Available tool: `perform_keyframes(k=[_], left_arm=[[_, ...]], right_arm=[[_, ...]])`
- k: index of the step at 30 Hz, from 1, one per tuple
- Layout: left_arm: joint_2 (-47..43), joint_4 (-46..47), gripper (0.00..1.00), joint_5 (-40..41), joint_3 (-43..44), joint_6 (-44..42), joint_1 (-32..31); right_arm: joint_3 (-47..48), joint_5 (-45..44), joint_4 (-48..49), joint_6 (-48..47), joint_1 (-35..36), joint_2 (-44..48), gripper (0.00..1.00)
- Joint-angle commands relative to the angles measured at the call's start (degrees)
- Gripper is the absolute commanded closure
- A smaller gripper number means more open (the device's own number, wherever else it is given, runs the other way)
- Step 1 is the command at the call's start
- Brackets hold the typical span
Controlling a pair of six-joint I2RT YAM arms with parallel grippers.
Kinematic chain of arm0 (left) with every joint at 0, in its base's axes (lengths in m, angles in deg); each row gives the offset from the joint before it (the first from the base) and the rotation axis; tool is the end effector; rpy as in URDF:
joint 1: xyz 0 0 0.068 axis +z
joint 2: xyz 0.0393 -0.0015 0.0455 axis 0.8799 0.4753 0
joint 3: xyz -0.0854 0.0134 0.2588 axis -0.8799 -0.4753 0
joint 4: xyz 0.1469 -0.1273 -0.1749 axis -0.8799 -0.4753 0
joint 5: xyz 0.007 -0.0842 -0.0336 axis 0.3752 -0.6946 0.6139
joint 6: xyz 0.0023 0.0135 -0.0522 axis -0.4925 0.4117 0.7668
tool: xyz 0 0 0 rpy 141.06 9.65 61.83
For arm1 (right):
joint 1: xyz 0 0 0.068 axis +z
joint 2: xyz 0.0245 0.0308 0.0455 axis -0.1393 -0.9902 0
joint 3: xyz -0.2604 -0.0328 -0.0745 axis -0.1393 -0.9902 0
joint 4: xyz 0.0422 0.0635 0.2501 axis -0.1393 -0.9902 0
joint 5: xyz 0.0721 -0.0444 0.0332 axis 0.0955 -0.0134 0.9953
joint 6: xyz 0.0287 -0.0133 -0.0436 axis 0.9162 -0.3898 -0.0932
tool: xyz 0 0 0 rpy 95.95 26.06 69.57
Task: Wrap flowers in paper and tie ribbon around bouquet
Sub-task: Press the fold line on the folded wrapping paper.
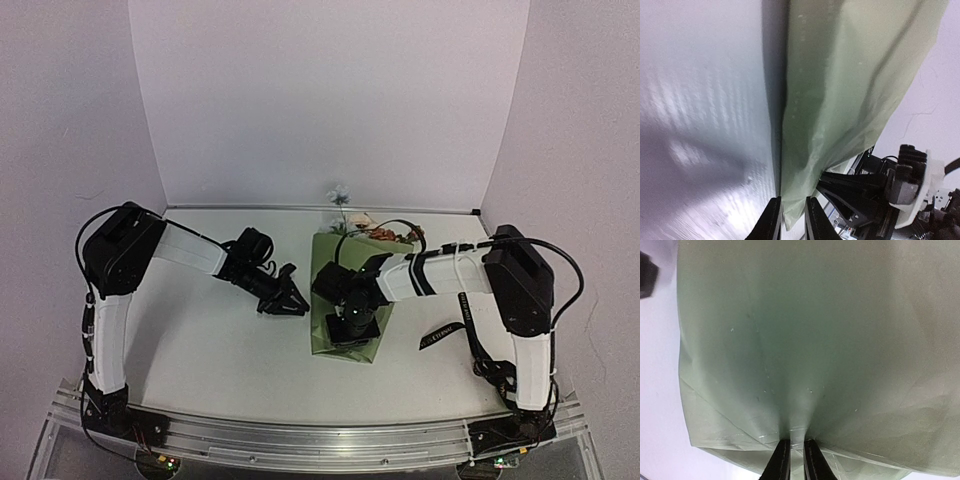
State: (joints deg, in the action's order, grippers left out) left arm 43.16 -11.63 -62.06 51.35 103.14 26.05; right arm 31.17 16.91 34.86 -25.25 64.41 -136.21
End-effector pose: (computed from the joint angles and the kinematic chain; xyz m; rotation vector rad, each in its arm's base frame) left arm 0.3252 -0.2653 0.1103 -0.1433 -2.6793 1.4413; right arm 0.2266 0.3433 0.1397 -0.4319 2.9530 0.3125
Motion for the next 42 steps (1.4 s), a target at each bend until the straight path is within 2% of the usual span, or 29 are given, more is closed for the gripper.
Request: perform_keyframes(k=[1, 6, 13, 17, 23, 28, 42], left_arm=[[-5.8, 0.7, 0.81, -1.2, -0.1, -1.3, -2.8], [-5.1, 2.3, 0.82, -2.2, 0.5, -0.3, -7.2], [1.0, 10.9, 0.80, -4.5, 1.9, 3.9, -10.9], [3.4, 8.1, 0.79, -1.8, 3.2, 3.5, -12.0], [7.4, 5.1, 0.74, 2.2, 6.0, 4.8, -11.7], [8.5, 8.1, 0.67, 3.5, 6.6, 8.6, -10.4], [12.9, 7.9, 0.67, 3.3, 11.2, 9.5, -2.9]], right_arm=[[-9.1, -1.1, -5.4, -3.1, 0.0, 3.3, 0.87], [-14.0, 1.0, -1.8, -5.3, -0.3, 7.8, 0.85], [-13.0, 4.4, -1.0, -3.9, -0.7, 6.4, 0.86], [-13.6, 4.4, -0.8, -2.9, -0.7, 6.5, 0.87], [-13.9, 4.5, -0.9, -2.5, -0.7, 6.4, 0.87], [-13.7, 5.2, -1.1, -2.2, -0.7, 5.7, 0.87], [-14.5, 5.9, -1.5, -2.9, -0.7, 5.6, 0.88]])
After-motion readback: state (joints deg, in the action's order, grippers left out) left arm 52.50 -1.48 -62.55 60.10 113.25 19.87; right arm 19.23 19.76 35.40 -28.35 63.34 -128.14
